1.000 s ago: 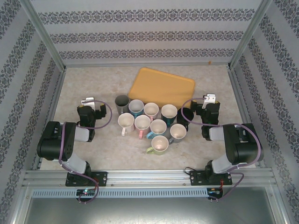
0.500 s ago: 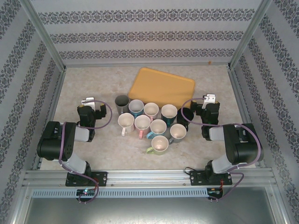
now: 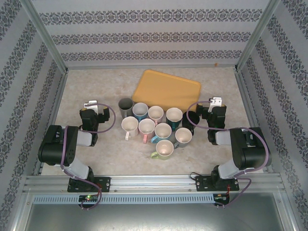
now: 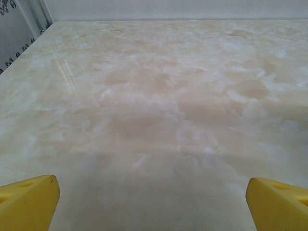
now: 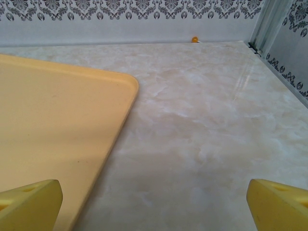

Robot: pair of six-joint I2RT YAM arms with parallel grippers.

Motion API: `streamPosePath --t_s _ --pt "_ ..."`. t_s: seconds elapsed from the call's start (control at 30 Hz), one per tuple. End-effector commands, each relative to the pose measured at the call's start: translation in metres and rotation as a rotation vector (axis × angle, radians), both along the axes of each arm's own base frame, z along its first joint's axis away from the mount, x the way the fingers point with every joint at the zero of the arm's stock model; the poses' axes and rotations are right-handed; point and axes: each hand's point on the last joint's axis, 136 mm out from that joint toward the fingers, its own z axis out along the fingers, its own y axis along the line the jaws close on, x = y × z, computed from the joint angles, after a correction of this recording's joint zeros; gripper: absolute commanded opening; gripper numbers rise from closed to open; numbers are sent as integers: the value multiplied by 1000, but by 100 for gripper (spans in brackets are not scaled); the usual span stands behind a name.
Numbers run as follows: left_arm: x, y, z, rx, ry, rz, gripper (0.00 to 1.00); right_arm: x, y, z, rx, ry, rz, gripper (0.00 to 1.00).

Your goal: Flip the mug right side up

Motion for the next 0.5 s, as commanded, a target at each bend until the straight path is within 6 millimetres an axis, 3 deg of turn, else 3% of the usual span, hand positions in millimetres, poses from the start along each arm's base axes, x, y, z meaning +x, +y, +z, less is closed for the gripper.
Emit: streamPosePath --t_s 0.0,0.47 --pt "7 -8 12 9 -39 -37 100 2 1 9 -5 -25 12 98" --pt "8 -14 11 9 -36 -72 100 2 1 9 -4 -25 13 98"
